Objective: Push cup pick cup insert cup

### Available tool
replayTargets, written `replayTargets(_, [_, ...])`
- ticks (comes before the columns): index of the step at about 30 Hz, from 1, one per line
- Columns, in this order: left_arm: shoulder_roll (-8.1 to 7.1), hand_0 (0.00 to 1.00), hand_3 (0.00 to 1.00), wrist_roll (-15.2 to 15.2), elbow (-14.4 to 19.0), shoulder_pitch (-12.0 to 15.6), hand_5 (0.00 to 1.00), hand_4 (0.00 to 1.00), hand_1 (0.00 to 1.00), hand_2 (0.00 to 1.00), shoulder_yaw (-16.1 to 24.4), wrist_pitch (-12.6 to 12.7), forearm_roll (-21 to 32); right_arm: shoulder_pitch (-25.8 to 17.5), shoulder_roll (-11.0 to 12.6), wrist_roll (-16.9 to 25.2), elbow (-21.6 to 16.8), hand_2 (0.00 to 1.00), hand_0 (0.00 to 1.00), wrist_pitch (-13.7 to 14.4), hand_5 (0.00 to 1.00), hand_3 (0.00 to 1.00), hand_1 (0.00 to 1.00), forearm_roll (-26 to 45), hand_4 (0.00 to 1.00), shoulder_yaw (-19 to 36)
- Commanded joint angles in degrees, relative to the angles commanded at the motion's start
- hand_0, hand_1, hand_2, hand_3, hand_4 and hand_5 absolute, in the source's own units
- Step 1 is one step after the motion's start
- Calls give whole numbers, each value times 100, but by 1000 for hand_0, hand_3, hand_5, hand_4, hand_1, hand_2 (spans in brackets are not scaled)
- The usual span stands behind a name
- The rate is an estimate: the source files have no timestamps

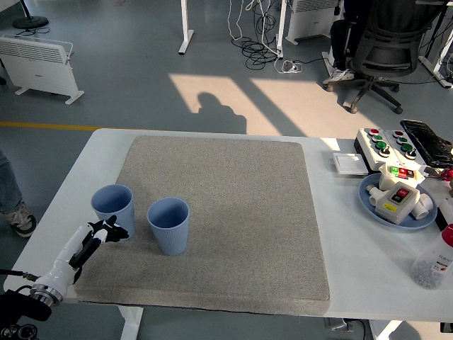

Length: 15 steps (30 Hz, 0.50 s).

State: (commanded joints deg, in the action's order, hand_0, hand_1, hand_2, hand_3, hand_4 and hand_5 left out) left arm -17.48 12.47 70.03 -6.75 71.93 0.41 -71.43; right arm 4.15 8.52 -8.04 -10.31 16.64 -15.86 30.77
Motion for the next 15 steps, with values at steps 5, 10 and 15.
replayTargets(5, [-27, 704, 472, 81, -245, -231, 998, 662, 642, 547, -138, 45, 186, 0, -1, -1, 0, 658, 688, -2, 472, 584, 621, -10, 104, -17])
replayTargets(10, [-55, 704, 470, 176, -521, -533, 998, 662, 641, 544, -365, 76, 493, 8, 1, -2, 0, 658, 688, -5, 469, 583, 620, -13, 103, -36])
replayTargets(15, [-114, 705, 469, 260, -737, -789, 998, 659, 638, 542, -624, 103, 743, 15, 4, -3, 0, 657, 688, -7, 469, 583, 621, 1, 103, -49])
